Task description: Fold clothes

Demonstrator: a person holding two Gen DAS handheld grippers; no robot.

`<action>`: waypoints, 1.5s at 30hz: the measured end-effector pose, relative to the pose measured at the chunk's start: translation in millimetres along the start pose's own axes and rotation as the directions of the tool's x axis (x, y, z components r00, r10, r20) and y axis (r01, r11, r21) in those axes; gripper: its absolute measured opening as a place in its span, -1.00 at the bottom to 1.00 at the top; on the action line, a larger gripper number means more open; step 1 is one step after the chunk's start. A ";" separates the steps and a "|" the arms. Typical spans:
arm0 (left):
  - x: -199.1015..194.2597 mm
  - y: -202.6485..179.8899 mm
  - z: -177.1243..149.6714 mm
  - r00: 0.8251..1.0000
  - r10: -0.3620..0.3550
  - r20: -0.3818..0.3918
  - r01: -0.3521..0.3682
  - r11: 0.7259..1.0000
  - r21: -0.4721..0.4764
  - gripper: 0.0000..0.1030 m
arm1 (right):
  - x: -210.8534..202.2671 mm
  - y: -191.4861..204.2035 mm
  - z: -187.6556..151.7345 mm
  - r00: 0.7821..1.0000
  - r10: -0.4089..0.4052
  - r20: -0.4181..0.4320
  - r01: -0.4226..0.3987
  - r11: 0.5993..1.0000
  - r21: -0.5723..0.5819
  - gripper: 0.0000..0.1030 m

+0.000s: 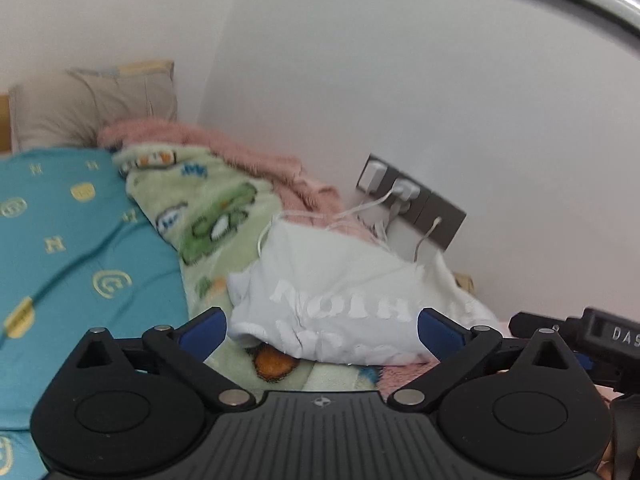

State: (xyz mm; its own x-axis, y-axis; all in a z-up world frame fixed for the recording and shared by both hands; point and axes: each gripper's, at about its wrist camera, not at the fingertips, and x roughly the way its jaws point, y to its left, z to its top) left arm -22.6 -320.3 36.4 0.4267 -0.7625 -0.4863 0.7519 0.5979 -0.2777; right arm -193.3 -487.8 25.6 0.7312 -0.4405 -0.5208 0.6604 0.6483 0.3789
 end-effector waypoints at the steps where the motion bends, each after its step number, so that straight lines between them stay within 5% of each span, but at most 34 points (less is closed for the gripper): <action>1: -13.7 -3.1 1.0 1.000 0.005 0.017 -0.005 1.000 0.013 0.99 | -11.2 3.5 -1.7 1.000 0.009 0.011 -0.009 1.000 -0.013 0.71; 10: -126.4 -24.9 -5.3 0.987 0.040 0.157 -0.055 0.994 0.092 0.99 | -104.9 38.0 -29.2 0.991 0.088 0.100 -0.071 0.983 -0.167 0.71; 20: -202.1 -32.7 -55.6 0.974 0.034 0.225 -0.069 0.987 0.148 0.99 | -161.7 66.1 -65.2 0.979 0.124 0.162 -0.077 0.959 -0.272 0.71; 37: -245.5 -19.5 -97.2 0.950 0.076 0.302 -0.131 0.977 0.167 0.99 | -185.1 89.9 -105.1 0.952 0.145 0.268 -0.033 0.923 -0.383 0.71; 45: -245.4 -23.6 -101.6 0.949 0.088 0.302 -0.149 0.971 0.187 0.99 | -179.4 89.7 -114.3 0.960 0.135 0.245 -0.033 0.924 -0.381 0.71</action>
State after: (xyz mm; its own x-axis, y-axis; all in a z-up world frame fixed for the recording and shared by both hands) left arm -196.1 -122.2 78.0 0.6226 -0.7461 -0.2359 0.7604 0.6480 -0.0426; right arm -284.8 -279.7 65.6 0.8331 -0.4873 -0.2617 0.5212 0.8500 0.0762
